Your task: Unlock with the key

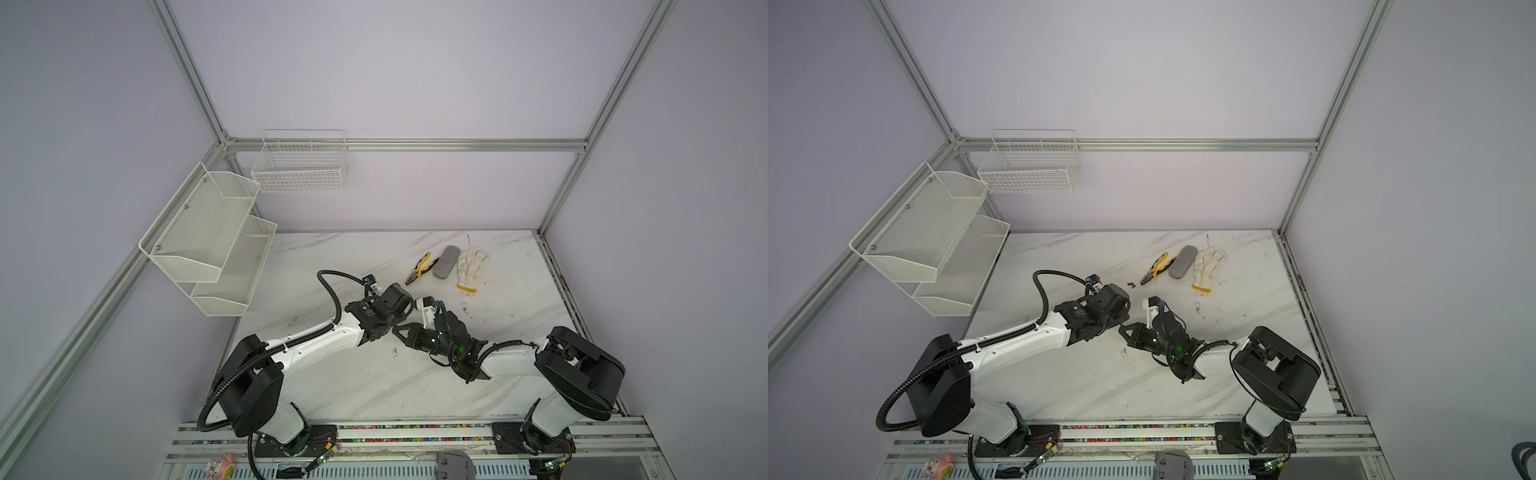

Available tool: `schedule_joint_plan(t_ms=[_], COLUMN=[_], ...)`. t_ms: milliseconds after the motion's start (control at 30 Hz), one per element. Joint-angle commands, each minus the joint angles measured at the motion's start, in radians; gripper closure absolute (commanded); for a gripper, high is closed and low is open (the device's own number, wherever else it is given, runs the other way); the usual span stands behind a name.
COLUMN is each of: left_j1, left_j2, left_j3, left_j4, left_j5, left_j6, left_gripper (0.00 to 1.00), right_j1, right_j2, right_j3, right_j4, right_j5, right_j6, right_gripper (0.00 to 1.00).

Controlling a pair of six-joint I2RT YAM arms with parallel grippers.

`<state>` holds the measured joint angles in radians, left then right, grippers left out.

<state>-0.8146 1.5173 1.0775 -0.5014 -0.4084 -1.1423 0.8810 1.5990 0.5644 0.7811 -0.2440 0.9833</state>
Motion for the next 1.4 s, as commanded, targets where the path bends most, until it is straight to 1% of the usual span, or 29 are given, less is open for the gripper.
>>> schedule_joint_plan(t_ms=[0, 133, 233, 533, 633, 767, 867, 1067, 1233, 1367], left_j1=[0.0, -0.001, -0.004, -0.018, -0.021, -0.021, -0.032, -0.058, -0.058, -0.06], left_j2=[-0.026, -0.031, -0.029, -0.05, -0.063, -0.083, -0.094, -0.083, -0.094, -0.095], left_j3=[0.036, 0.036, 0.038, 0.041, 0.031, 0.011, -0.001, -0.004, -0.028, -0.021], left_j4=[-0.005, -0.026, -0.032, -0.013, -0.013, -0.013, -0.013, -0.091, -0.112, -0.111], left_j5=[-0.018, -0.031, -0.026, 0.061, 0.058, 0.063, 0.071, 0.031, 0.015, 0.037], left_j6=[0.006, 0.01, 0.009, -0.019, -0.011, 0.004, 0.032, 0.064, 0.064, 0.053], left_gripper=[1.0, 1.0, 1.0, 1.0, 1.0, 1.0, 1.0, 1.0, 1.0, 1.0], right_j1=[0.003, 0.004, 0.005, 0.018, 0.017, 0.014, 0.003, -0.023, -0.035, -0.035], right_j2=[-0.036, -0.06, -0.057, -0.033, -0.036, -0.027, -0.048, -0.074, -0.104, -0.098], right_j3=[0.04, 0.049, 0.056, 0.077, 0.062, 0.071, 0.065, 0.074, 0.067, 0.063], right_j4=[-0.066, -0.092, -0.09, -0.041, 0.015, 0.017, 0.014, 0.005, -0.007, -0.002], right_j5=[0.065, 0.099, 0.098, 0.075, 0.046, -0.006, -0.016, -0.047, -0.041, -0.036], right_j6=[-0.006, -0.013, -0.013, -0.008, -0.002, -0.001, -0.007, -0.005, 0.0, -0.009], right_gripper=[1.0, 1.0, 1.0, 1.0, 1.0, 1.0, 1.0, 1.0, 1.0, 1.0])
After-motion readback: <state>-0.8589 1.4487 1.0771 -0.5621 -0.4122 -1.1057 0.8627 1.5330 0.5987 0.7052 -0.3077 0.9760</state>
